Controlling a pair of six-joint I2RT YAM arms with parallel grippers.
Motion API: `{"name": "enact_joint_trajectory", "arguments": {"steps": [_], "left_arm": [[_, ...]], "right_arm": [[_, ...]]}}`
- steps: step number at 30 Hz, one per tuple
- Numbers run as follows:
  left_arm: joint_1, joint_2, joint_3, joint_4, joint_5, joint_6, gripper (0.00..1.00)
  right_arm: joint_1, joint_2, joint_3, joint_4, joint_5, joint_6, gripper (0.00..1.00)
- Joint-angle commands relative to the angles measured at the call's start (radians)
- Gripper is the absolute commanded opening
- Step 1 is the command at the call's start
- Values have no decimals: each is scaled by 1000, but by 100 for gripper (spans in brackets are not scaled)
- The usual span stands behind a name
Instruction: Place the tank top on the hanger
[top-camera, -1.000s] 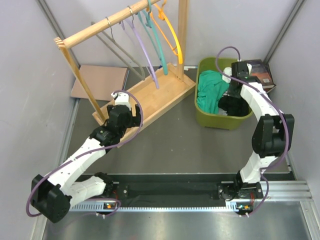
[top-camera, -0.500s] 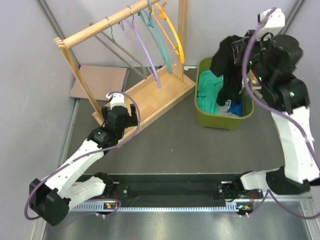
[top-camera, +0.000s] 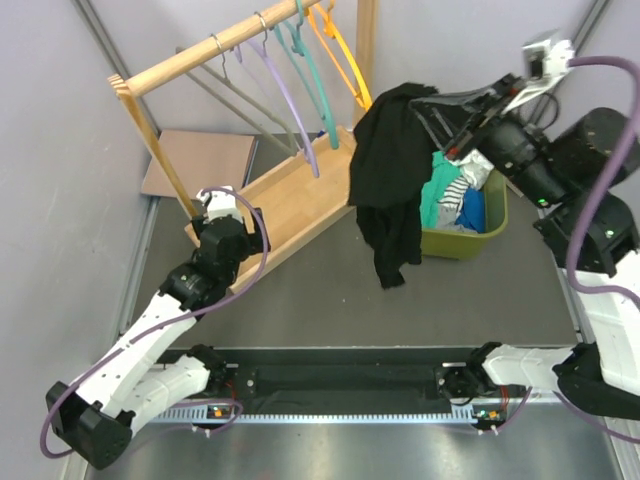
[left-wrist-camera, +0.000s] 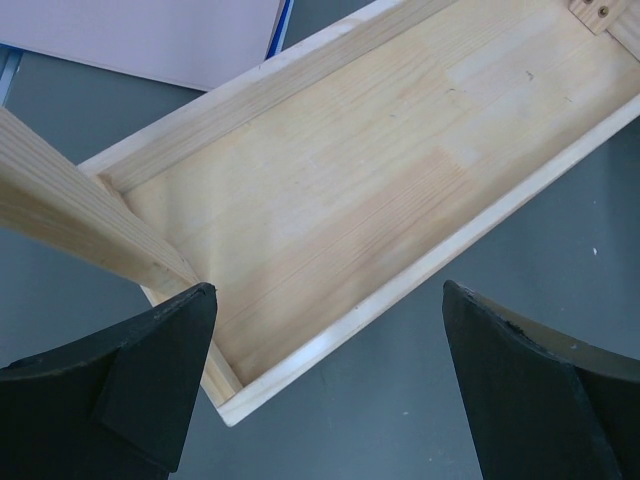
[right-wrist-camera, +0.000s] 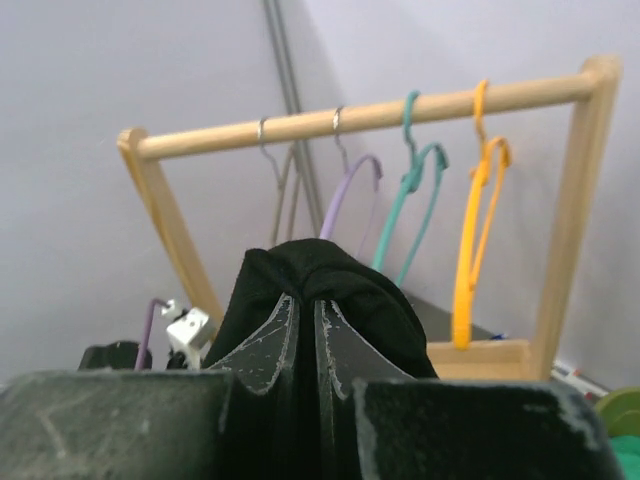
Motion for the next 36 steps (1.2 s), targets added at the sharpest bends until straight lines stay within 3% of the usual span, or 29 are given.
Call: {"name": "enact_joint_trajectory", "arguments": {"steps": [1,8,14,19,20,21,23,24,26,36], "left_arm": [[-1,-39,0,-17,2,-42,99],[-3,-47,-26,-68,34,-100,99],[-1,-29,-76,-34,129,-174,99],[-18,39,-112,16,247,-272,95],[-27,47,-119,31,270,-278,95],[-36,65,-133,44,311,-292,94],[-79,80,-142,64,334,-305,93],[-96,97,-149,67,344,-309,93],[-130,106,-155,67,359,-318,93],[-254,140,-227,142,502,-375,92]], "right_arm": [[57,-10,-123,137,-66,88,0],[129,-59,-486,249,-6,146,0],[188,-24,-751,361,170,201,0],[194,116,-757,374,218,214,0],[194,140,-743,348,217,217,7],[194,183,-727,334,211,217,34],[194,216,-687,293,184,210,64],[194,234,-683,280,183,239,84],[177,237,-698,253,194,267,91],[152,81,-928,113,188,354,87]]}}
